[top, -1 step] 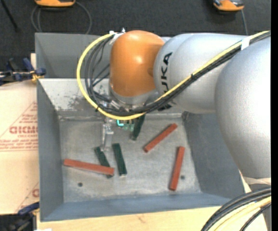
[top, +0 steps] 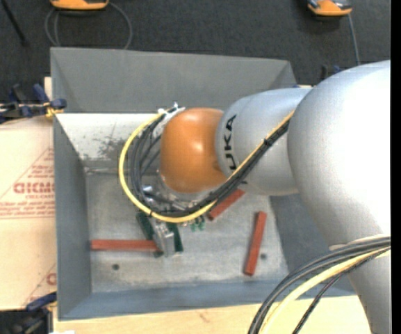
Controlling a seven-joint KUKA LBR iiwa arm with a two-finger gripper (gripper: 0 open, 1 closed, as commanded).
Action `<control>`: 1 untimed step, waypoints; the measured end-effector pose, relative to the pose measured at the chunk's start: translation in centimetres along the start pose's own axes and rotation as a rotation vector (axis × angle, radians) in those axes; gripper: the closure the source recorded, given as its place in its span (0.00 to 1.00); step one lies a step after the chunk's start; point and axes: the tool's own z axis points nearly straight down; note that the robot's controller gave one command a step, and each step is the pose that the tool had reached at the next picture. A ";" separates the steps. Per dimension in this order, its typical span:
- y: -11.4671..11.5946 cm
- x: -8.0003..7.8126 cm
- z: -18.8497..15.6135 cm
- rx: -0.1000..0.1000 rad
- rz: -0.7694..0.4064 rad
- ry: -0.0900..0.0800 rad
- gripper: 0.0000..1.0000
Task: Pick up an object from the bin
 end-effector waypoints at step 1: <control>4.2 4.1 -0.1 0.005 -0.169 -0.008 0.00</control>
Offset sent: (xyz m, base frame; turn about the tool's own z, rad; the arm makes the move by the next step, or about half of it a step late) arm -0.0559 0.0281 -0.0031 -0.1705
